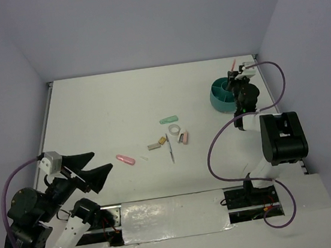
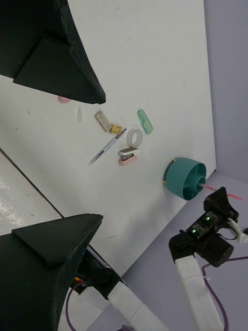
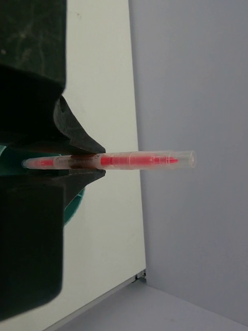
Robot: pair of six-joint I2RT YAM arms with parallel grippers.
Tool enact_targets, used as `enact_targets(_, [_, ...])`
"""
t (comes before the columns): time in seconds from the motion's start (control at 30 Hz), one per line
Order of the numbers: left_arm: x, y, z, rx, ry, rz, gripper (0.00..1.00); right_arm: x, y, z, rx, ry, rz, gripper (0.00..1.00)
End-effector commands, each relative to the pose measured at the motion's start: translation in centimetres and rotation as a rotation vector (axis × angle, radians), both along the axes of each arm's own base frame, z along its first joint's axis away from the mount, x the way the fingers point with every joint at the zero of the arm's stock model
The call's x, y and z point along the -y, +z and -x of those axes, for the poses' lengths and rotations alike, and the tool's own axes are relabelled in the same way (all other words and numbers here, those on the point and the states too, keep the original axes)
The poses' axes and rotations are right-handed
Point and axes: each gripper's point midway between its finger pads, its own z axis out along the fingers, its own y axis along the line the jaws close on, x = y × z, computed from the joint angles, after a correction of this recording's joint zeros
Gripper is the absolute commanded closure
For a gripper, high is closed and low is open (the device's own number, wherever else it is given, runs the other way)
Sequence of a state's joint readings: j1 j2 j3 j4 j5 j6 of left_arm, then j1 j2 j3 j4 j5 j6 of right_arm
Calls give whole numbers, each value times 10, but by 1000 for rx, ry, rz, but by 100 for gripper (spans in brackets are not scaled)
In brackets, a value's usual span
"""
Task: Sort the stationery into containers
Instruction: Place the pen in the storage box.
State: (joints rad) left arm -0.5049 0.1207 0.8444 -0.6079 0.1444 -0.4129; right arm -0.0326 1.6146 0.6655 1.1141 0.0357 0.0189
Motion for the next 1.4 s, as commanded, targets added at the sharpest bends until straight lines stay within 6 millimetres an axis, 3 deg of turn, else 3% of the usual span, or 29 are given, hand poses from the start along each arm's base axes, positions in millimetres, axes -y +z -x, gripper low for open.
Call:
enact_targets(0.0, [-2, 9, -9, 36, 33, 0, 1, 0, 21, 8, 84, 8, 2, 100])
enact_targets(0.2, [-4, 3, -22, -12, 84, -20, 1, 3, 7, 8, 51, -6, 12, 99])
enact_targets(0.27, [-3, 3, -23, -13, 82, -24, 1, 3, 6, 6, 49, -4, 12, 93])
enact_targets(0.3, [-3, 2, -23, -13, 82, -24, 1, 3, 5, 6, 49, -6, 6, 83])
enact_targets(0.37, [-3, 3, -23, -9, 81, -22, 1, 1, 7, 8, 55, 1, 10, 71])
enact_targets(0.57, [-3, 3, -23, -11, 79, -25, 1, 5, 11, 10, 64, -17, -2, 59])
enact_targets(0.7, [-2, 2, -23, -12, 78, -26, 1, 3, 9, 10, 63, -10, -15, 57])
enact_targets(0.9, [-5, 3, -24, -14, 94, -23, 1, -2, 25, 22, 108, 18, -46, 53])
enact_targets(0.93, [-6, 2, -25, -19, 105, -19, 1, -6, 43, 30, 137, 39, -57, 47])
enact_targets(0.97, [-8, 3, -26, -21, 115, -15, 1, -13, 49, 34, 132, 60, -102, 35])
enact_targets(1.0, [-12, 2, -30, -29, 147, -15, 1, -18, 65, 35, 139, 75, -128, 30])
enact_targets(1.03, [-15, 0, -32, -47, 175, -4, 1, -24, 62, 42, 40, 79, -150, 27])
enact_targets(1.07, [-20, -3, -37, -71, 213, -6, 1, -54, 65, 46, -14, 125, -160, 21])
enact_targets(1.1, [-25, -5, -41, -92, 251, -4, 1, -67, 92, 47, -14, 126, -155, 20])
enact_targets(1.13, [-37, -8, -48, -119, 332, 10, 1, -71, 76, 58, -147, 72, -108, 20])
enact_targets(1.17, [-43, -16, -54, -164, 382, 1, 1, -83, 75, 65, -195, 63, -86, 20])
enact_targets(1.2, [-55, -20, -60, -195, 467, 13, 1, -114, 69, 83, -297, 91, -60, 20])
enact_targets(1.27, [-63, -29, -69, -254, 536, -4, 1, -144, 54, 103, -414, 156, -66, 20])
enact_targets(1.3, [-67, -34, -72, -279, 563, -12, 1, -172, 50, 118, -466, 233, -74, 19])
enact_targets(1.37, [-72, -42, -80, -321, 605, -32, 1, -194, 7, 144, -657, 268, -116, 18])
